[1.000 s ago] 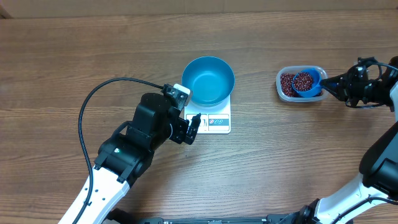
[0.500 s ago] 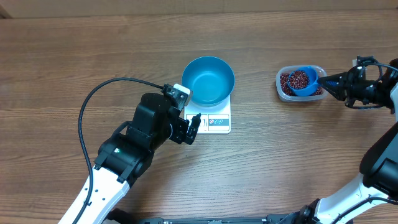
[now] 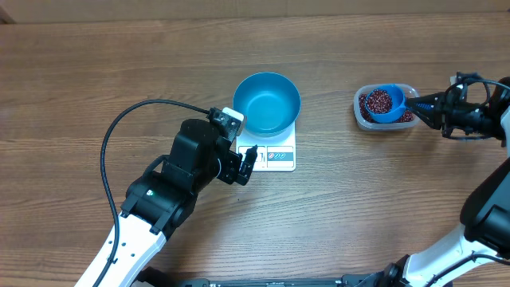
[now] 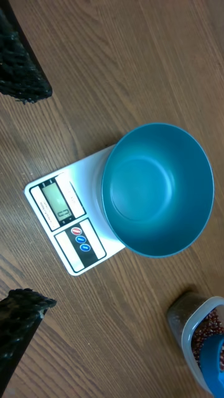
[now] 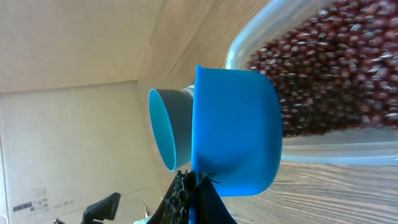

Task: Scoop item into bowl and weigh 150g on scale
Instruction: 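Lift the filled blue cup and carry it over the teal bowl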

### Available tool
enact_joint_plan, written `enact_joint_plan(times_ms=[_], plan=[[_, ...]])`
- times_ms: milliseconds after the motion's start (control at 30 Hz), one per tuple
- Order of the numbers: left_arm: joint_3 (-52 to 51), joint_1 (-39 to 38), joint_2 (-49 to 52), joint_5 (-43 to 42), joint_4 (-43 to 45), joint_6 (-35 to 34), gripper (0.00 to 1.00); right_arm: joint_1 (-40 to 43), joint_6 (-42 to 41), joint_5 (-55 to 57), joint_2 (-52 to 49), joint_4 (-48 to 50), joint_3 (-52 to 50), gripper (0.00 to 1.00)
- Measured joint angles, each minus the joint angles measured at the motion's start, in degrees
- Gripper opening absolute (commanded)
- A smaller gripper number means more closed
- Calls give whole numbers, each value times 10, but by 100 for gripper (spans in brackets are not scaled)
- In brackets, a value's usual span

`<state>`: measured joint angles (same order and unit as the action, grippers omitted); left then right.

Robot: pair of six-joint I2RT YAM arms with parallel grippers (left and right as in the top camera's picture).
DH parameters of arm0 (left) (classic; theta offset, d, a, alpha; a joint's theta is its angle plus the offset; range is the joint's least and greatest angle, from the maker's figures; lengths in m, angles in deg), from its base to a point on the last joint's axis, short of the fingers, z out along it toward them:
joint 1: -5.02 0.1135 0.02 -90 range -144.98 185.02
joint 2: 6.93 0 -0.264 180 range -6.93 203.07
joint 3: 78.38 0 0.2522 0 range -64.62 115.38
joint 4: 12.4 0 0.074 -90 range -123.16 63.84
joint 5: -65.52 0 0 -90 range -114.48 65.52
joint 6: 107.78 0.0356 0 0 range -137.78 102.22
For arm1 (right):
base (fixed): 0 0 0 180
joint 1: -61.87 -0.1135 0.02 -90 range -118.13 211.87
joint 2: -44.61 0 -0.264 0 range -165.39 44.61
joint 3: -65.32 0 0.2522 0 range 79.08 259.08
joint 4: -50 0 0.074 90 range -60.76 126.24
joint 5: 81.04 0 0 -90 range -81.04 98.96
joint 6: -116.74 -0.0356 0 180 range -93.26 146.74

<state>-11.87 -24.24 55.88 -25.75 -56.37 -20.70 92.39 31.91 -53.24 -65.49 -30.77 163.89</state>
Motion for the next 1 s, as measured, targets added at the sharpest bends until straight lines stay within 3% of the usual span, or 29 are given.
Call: enact_joint_plan(times_ms=[300, 700, 1000], plan=[[0, 0, 0, 0, 0, 0, 100, -83, -21, -8, 72, 5, 52, 4], [0, 0, 0, 0, 0, 0, 99, -257, -144, 3, 96, 162, 63, 4], [0, 0, 0, 0, 0, 0, 100, -368, -194, 87, 96, 204, 63, 4]])
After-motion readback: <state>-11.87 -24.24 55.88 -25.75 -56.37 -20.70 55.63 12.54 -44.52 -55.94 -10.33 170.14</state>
